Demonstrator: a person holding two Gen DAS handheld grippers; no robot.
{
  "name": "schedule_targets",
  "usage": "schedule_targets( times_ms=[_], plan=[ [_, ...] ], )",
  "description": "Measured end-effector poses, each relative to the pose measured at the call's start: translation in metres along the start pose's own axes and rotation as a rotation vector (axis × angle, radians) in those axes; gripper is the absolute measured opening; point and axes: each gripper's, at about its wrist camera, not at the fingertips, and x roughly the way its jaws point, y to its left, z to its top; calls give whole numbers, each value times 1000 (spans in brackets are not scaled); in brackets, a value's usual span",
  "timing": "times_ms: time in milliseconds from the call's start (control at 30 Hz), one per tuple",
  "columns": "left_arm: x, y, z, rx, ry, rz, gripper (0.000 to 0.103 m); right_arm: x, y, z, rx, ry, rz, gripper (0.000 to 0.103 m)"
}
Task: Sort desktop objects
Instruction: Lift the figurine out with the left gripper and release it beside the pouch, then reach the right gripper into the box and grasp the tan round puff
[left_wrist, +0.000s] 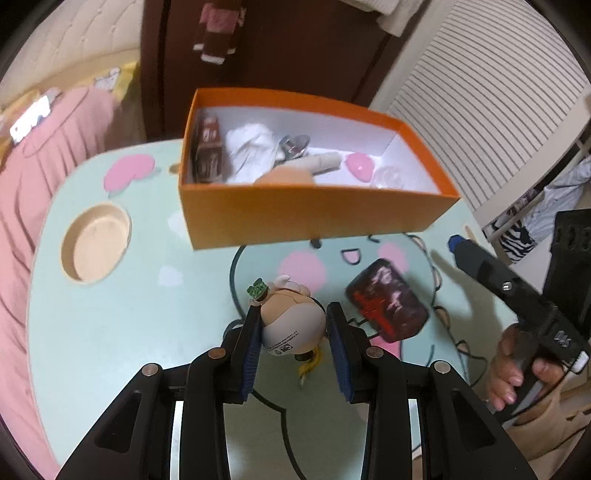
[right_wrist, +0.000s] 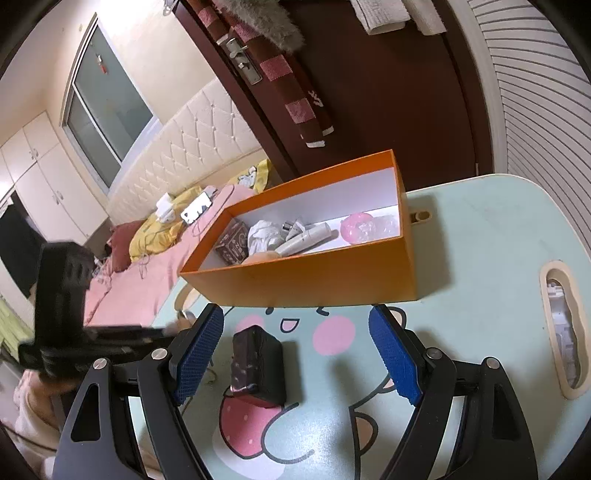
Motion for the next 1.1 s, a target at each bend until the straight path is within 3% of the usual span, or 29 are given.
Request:
schedule_targets(
  times_ms=[33, 100, 133, 167, 267, 433, 633, 833, 967, 1100],
  plan=[
    [1, 1, -2, -9, -6, -10, 34, 1, 1, 0, -3, 3, -1, 82],
    [-1, 5, -5, -32, -31, -38, 53, 2, 3, -1, -12, 7, -6, 82],
    [-4, 6, -6, -41, -56, -42, 74, 2, 4, -2, -16, 9, -8, 82],
    [-8, 7, -8, -49, -83, -42, 85, 3, 5, -3, -19, 11, -10, 82],
    [-19, 8, -12, -29, -155, -30, 87, 4, 5, -3, -20, 13, -10, 82],
    [-17, 15, -16, -1, -152, 59, 88, 5, 4, -4, -16, 11, -10, 82],
    [-15, 29, -31, 19, -168, 103, 88, 6, 3, 0, -16, 38, -6, 82],
    [-12, 34, -47, 50, -195, 155, 92, -3, 32, 28, -96, 49, 89, 81],
    [-5, 26, -48, 99, -190, 207, 95, 20, 58, 68, -190, 149, 53, 81],
    [-3, 24, -48, 126, -186, 214, 97, 78, 64, 99, -190, 378, -47, 81]
  ],
)
